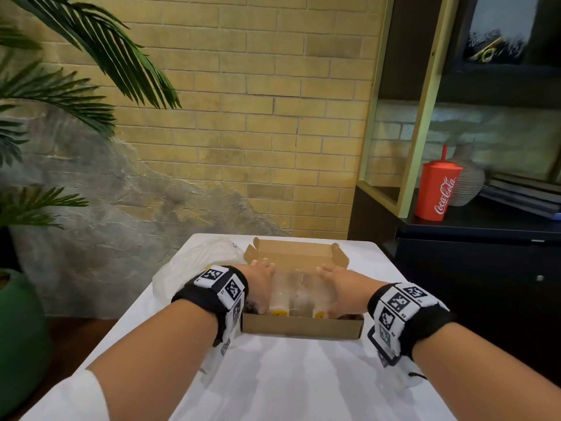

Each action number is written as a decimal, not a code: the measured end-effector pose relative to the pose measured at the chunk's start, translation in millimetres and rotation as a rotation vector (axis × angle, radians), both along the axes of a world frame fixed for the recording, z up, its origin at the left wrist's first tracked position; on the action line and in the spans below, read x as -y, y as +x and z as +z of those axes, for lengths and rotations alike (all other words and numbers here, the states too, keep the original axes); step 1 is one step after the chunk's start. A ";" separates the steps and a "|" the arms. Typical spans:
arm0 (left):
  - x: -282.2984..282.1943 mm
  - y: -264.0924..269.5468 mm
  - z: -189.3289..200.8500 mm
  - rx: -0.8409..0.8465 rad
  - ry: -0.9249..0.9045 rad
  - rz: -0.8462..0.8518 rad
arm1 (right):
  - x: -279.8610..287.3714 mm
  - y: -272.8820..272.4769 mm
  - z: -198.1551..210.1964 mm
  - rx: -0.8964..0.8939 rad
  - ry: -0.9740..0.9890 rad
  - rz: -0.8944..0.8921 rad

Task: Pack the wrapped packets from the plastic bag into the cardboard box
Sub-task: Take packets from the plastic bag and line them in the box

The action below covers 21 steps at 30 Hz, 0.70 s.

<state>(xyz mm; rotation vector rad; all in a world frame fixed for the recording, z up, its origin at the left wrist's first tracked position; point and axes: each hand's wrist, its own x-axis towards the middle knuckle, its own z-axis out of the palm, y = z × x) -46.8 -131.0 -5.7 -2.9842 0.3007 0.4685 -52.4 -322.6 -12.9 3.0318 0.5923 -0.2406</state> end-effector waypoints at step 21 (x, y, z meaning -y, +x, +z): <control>-1.6 -16.5 -11.2 -0.065 -0.066 -0.088 | -8.9 -16.1 -7.8 -0.145 -0.064 -0.027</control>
